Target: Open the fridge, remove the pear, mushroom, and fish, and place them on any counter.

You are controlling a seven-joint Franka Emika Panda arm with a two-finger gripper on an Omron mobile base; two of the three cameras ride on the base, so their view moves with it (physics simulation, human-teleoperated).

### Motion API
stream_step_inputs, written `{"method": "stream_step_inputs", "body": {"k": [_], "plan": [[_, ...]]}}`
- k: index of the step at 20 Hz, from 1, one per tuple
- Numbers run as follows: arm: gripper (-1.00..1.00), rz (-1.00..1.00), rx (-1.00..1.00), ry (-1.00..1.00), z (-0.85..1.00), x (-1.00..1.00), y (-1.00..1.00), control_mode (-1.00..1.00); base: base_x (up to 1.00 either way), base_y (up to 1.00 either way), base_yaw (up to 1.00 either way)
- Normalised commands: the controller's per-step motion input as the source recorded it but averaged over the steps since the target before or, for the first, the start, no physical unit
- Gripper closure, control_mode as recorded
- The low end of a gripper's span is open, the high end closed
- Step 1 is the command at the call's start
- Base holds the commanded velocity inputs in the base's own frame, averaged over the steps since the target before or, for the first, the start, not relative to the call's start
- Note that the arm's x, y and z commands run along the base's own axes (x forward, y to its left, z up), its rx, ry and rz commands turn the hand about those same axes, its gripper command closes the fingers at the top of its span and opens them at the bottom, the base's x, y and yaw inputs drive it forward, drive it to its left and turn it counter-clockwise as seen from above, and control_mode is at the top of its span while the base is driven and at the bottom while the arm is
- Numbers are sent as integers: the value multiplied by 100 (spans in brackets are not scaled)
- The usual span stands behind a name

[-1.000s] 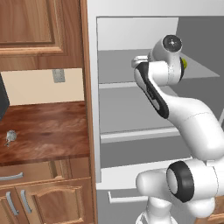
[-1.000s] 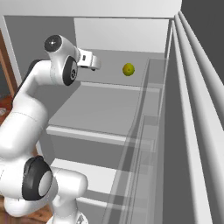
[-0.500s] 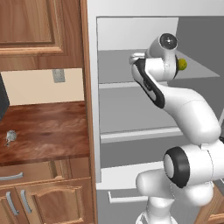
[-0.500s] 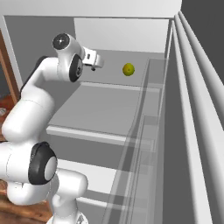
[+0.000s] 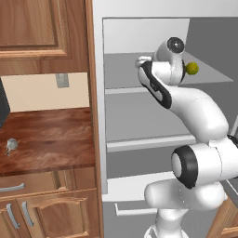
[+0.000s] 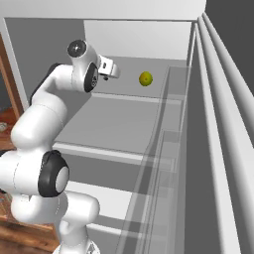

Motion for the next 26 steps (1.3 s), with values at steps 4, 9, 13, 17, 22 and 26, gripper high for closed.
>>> {"method": "stream_step_inputs", "body": {"k": [4, 9, 13, 17, 22, 26], "plan": [[-100, 0, 3, 0, -11, 30, 0, -100, 0, 0, 0], [-100, 0, 1, 0, -9, 41, 0, -100, 0, 0, 0], [-100, 0, 0, 0, -14, 41, 0, -100, 0, 0, 0], [-100, 0, 0, 1, -16, 25, 0, -100, 0, 0, 0], [100, 0, 0, 1, -1, 0, 0, -100, 0, 0, 0], [100, 0, 0, 0, 0, 0, 0, -100, 0, 0, 0]]}}
